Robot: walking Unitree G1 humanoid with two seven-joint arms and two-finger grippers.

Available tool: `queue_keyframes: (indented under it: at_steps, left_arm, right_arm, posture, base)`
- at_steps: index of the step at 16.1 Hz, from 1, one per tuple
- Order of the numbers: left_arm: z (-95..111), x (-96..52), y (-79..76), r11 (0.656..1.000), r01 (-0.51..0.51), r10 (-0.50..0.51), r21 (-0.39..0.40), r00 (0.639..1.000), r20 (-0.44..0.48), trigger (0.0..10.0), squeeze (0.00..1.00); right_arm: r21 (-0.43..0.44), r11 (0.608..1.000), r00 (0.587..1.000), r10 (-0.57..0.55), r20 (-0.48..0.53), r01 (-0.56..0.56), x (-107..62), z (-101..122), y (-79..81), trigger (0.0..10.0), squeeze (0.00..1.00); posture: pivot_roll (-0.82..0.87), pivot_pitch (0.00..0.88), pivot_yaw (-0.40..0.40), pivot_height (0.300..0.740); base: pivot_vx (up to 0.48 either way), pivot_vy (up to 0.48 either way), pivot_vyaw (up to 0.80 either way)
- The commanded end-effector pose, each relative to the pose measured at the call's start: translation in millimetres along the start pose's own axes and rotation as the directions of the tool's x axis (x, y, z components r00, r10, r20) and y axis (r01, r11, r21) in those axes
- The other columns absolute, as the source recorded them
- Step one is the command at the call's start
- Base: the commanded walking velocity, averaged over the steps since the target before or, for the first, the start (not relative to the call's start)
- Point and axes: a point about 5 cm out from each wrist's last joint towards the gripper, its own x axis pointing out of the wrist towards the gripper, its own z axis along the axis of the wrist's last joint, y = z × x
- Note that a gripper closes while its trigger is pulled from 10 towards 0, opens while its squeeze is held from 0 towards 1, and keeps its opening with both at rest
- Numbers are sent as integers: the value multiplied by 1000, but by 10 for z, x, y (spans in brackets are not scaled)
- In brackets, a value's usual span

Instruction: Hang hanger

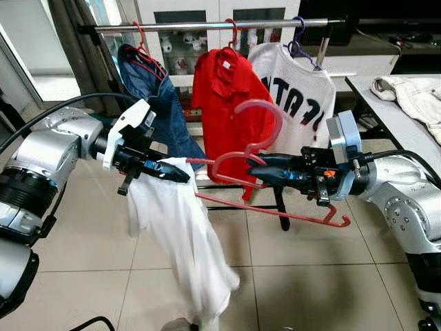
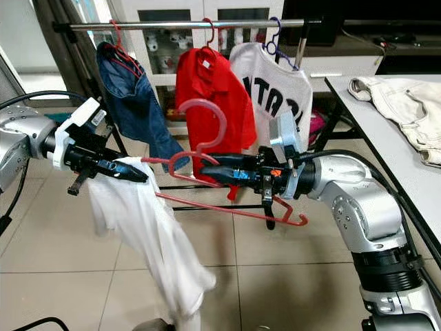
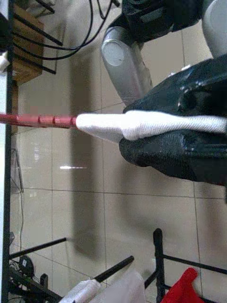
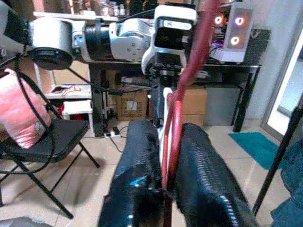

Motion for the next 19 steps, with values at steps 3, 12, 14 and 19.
queue_keyframes:
  at_steps: [3,12,14,19]
  left_arm:
    - [18,-119,-19,999,-48,48,-1,998,43,0,0]
    - [-161,-103,195,914,-407,406,0,912,65,0,0]
    - [-81,26,231,906,-422,417,23,902,111,0,0]
    - [-154,324,160,880,-475,472,-24,864,173,0,0]
  right_arm:
    - [27,995,996,-91,14,91,-136,47,-80,10000,1000]
    - [93,978,947,-203,251,185,-313,267,182,10000,1000]
    - [129,974,970,-203,131,187,-164,0,402,10000,1000]
    - [95,893,898,-438,-50,441,22,-492,376,10000,1000]
  posture:
    - [-97,0,76,740]
    - [-96,0,77,740]
    - [-105,0,87,740]
    - [-114,0,99,740]
  base:
    - [0,0,0]
    - [0,0,0]
    - [0,0,0]
    - [0,0,0]
